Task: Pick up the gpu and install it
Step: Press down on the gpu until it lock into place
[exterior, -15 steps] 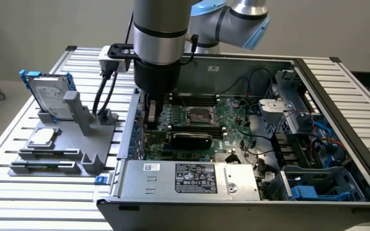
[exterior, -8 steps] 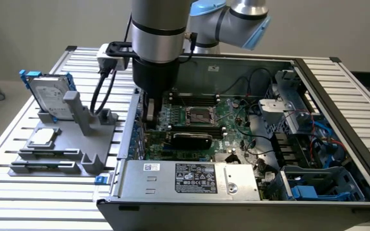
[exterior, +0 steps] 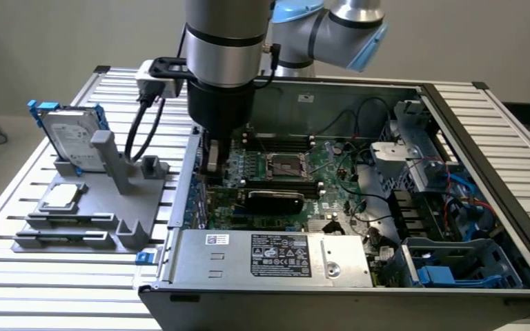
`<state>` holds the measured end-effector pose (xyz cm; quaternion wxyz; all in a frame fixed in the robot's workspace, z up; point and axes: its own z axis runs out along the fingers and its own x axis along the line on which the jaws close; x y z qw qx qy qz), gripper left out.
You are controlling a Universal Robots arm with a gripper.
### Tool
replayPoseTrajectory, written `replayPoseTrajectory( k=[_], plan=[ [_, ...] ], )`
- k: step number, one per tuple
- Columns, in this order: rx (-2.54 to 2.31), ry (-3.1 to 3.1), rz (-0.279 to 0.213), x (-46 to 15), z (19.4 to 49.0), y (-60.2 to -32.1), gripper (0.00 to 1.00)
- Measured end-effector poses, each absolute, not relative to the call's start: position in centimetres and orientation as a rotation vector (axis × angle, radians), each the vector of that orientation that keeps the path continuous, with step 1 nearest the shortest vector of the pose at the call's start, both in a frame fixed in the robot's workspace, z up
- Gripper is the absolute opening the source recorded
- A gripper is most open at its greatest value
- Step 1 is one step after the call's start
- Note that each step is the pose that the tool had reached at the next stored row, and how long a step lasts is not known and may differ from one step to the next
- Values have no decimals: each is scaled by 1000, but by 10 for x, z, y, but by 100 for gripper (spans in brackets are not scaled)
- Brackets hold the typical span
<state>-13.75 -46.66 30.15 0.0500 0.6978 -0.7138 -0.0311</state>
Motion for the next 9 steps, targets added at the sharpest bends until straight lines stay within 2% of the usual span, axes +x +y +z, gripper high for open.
replayPoseTrajectory(
  k=[9],
  plan=[
    [2096, -2194, -102, -139, 301, -466, 11]
  ],
)
